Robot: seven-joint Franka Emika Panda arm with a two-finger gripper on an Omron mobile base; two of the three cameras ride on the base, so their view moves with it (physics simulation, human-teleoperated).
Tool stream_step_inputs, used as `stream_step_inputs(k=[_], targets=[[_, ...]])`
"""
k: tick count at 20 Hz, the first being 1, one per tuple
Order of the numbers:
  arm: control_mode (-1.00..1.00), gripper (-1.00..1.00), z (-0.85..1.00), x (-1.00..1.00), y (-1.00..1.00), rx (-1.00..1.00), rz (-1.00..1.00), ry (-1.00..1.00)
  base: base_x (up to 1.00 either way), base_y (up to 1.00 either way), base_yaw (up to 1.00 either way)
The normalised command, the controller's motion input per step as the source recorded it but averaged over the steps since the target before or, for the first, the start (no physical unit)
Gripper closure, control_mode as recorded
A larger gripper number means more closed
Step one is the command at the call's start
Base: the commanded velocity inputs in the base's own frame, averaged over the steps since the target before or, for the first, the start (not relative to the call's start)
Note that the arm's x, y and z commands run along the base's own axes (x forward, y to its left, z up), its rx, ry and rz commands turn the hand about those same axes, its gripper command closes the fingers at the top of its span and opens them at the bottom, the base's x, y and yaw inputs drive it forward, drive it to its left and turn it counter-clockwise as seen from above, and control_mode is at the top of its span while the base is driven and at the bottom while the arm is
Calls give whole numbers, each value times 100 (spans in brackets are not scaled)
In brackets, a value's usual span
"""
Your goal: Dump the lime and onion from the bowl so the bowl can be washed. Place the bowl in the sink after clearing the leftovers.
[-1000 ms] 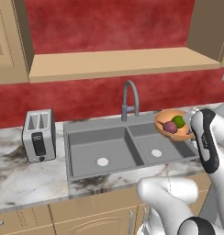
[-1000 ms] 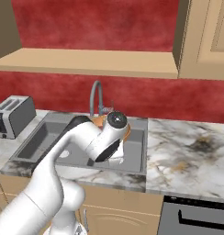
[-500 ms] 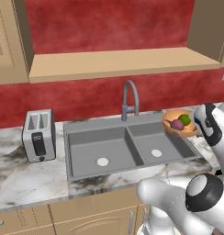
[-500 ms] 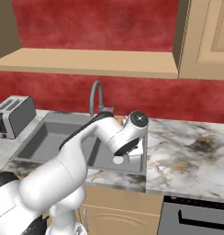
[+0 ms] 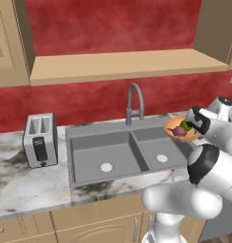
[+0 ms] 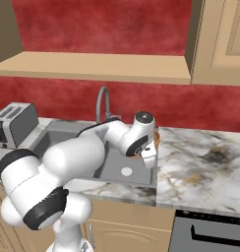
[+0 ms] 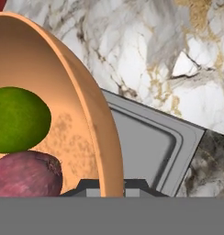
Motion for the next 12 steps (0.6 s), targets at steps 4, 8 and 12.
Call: stream_step_inputs(k=[4,8,12], targets=[[-100,100,0,5,0,-5,0,0,0,0,0],[-100,100,-10,0,0,-6,0,0,0,0,0],[-100,100,-26,1,0,-11,0,0,0,0,0]])
